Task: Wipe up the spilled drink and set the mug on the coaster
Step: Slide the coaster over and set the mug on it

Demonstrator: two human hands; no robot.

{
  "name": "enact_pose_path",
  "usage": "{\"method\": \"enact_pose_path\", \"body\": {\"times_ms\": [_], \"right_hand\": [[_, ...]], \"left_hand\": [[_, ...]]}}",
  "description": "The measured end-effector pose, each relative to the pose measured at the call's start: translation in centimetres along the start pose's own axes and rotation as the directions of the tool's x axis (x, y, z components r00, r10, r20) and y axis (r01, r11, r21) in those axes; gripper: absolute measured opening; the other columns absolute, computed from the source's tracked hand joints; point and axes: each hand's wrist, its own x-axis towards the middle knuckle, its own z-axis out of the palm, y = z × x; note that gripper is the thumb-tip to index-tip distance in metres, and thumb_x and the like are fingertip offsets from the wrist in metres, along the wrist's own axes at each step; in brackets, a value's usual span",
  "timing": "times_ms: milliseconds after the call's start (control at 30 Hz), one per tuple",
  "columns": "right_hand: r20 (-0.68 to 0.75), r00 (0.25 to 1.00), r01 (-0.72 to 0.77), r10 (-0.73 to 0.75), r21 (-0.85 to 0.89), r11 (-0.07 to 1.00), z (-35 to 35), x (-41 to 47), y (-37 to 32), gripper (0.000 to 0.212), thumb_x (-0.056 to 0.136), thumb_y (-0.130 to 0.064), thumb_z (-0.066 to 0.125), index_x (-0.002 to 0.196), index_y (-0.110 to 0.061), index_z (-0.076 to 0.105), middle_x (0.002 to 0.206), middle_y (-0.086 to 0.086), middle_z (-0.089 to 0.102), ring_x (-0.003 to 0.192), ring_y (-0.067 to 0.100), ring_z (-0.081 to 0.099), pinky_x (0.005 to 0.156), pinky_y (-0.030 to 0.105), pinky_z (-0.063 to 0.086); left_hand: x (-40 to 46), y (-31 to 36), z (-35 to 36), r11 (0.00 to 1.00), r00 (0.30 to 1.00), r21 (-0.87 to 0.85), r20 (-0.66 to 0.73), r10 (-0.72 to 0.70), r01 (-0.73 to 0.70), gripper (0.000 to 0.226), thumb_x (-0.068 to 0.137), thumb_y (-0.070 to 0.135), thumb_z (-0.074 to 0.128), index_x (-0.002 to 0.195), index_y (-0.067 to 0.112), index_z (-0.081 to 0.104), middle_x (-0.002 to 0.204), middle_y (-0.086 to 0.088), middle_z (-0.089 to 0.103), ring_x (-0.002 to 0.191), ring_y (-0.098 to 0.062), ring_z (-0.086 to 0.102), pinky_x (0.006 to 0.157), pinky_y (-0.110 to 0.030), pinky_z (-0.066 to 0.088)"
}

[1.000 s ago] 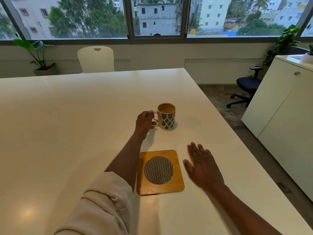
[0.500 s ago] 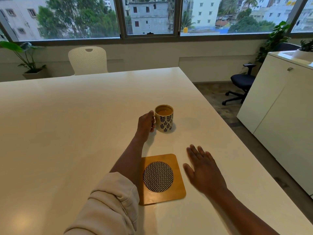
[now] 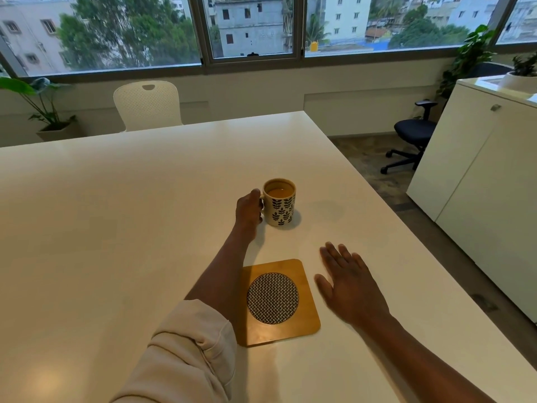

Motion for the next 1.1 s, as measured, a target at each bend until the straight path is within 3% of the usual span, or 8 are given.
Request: {"method": "enact_pose_path", "body": {"times_ms": [400,567,1100], "right_hand": [[0.012,1.0,0.0,0.0,0.01,1.0,-0.3,-0.2,-0.2,0.066,0.098,-0.054,0.022,0.156,-0.023,0.015,0.164,-0.003,0.015,0.152,0.018,0.01,0.124,0.039,0.012],[0.024,1.0,-0.007,0.007,0.023,1.0,-0.4,0.0,-0.5,0.065,0.099,-0.054,0.02,0.156,-0.023,0.014,0.164,-0.003,0.014,0.152,0.018,0.008,0.124,0.04,0.011],[0.031,0.999,0.016,-0.016,0.001,1.0,-0.6,-0.5,-0.5,0.064,0.1,-0.05,0.019,0.156,-0.018,0.015,0.164,0.002,0.012,0.152,0.022,0.007,0.124,0.041,0.008]], "left_hand": [[-5.2,0.3,-2.7,1.0,1.0,-0.019,-0.019,0.0,-0.001,0.033,0.095,0.036,0.046,0.067,0.019,0.046,0.061,0.002,0.041,0.053,-0.012,0.033,0.048,-0.024,0.028],[-8.4,-0.4,-4.1,0.999,0.999,-0.036,-0.032,0.001,-0.002,0.034,0.094,0.035,0.047,0.064,0.019,0.047,0.05,0.008,0.041,0.046,-0.008,0.032,0.042,-0.023,0.028],[-16.6,-2.1,-6.3,0.998,1.0,-0.07,-0.002,0.002,-0.002,0.035,0.099,0.037,0.046,0.069,0.018,0.044,0.054,0.005,0.038,0.045,-0.008,0.028,0.04,-0.021,0.023]]}}
